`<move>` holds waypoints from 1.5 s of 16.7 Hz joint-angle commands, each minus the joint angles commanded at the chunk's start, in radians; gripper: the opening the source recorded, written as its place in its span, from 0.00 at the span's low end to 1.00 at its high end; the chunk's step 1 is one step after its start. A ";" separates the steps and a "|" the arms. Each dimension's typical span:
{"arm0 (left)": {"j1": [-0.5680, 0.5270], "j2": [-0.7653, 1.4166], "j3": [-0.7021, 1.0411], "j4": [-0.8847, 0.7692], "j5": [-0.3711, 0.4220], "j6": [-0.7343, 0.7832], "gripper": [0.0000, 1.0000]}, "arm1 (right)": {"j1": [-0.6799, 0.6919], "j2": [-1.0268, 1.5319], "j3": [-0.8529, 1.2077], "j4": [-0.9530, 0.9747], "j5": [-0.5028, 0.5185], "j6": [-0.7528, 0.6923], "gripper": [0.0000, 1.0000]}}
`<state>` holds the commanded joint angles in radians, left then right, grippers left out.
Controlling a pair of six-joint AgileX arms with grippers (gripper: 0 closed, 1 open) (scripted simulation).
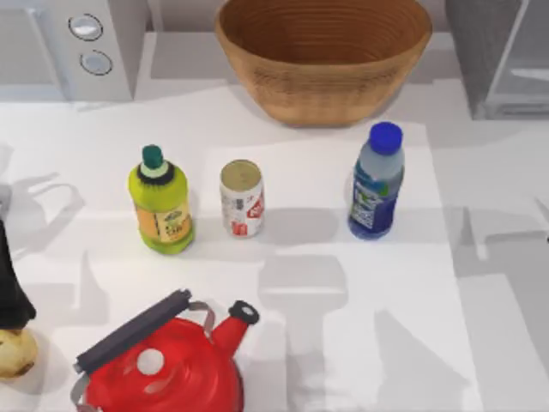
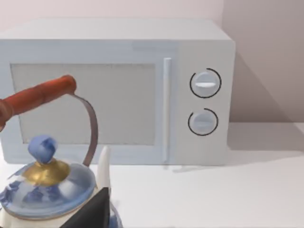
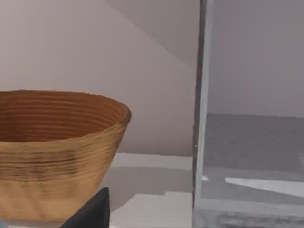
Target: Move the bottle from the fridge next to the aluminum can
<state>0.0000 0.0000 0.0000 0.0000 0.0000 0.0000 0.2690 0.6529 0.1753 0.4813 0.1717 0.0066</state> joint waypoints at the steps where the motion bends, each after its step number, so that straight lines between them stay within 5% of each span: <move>1: 0.000 0.000 0.000 0.000 0.000 0.000 1.00 | -0.039 -0.095 -0.024 -0.067 -0.027 0.002 1.00; 9: 0.000 0.000 0.000 0.000 0.000 0.000 1.00 | -0.255 -0.615 -0.163 -0.446 -0.160 -0.004 1.00; 19: 0.000 0.000 0.000 0.000 0.000 0.000 1.00 | -0.268 -0.678 -0.148 -0.514 -0.169 -0.007 1.00; 25: 0.000 0.000 0.000 0.000 0.000 0.000 1.00 | -0.269 -0.888 0.026 -0.860 -0.169 -0.006 1.00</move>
<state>0.0000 0.0000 0.0000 0.0000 0.0000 0.0000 -0.0004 -0.2354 0.2011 -0.3786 0.0026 0.0010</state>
